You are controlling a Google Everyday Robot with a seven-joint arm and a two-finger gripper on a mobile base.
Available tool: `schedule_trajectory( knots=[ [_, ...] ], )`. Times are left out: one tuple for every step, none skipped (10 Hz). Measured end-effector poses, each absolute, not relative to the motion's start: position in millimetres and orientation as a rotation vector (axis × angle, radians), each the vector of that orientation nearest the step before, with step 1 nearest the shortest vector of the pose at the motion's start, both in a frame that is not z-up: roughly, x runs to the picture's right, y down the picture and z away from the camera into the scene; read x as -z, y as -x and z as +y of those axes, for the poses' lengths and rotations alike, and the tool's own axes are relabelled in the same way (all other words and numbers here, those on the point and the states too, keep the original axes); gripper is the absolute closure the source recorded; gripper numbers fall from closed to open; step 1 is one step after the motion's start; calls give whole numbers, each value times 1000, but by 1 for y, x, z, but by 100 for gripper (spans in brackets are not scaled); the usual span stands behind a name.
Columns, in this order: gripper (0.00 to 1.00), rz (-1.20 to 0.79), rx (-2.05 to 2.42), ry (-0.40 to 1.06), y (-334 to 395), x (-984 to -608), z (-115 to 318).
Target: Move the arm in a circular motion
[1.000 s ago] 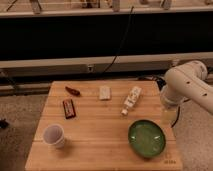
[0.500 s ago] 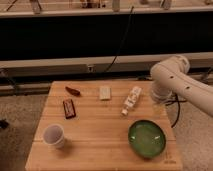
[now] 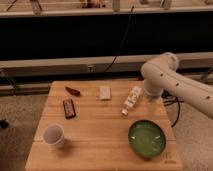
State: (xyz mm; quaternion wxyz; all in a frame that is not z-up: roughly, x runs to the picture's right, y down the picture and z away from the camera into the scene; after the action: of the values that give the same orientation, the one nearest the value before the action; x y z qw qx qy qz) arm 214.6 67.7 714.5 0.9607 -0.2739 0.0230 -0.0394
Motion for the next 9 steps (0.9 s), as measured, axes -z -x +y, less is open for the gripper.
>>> schedule_trajectory(
  knots=[
    [20, 48, 90, 552, -215, -717, 65],
    [20, 42, 99, 552, -210, -719, 63],
    [20, 40, 114, 550, -205, -720, 62],
    [20, 40, 127, 551, -200, -720, 62],
    [20, 37, 140, 550, -193, -720, 61],
    [20, 34, 147, 545, -189, -721, 59],
    [20, 33, 152, 544, -191, -723, 56],
    [20, 33, 160, 547, -192, -723, 55],
    [20, 29, 167, 547, -188, -724, 55]
  ],
)
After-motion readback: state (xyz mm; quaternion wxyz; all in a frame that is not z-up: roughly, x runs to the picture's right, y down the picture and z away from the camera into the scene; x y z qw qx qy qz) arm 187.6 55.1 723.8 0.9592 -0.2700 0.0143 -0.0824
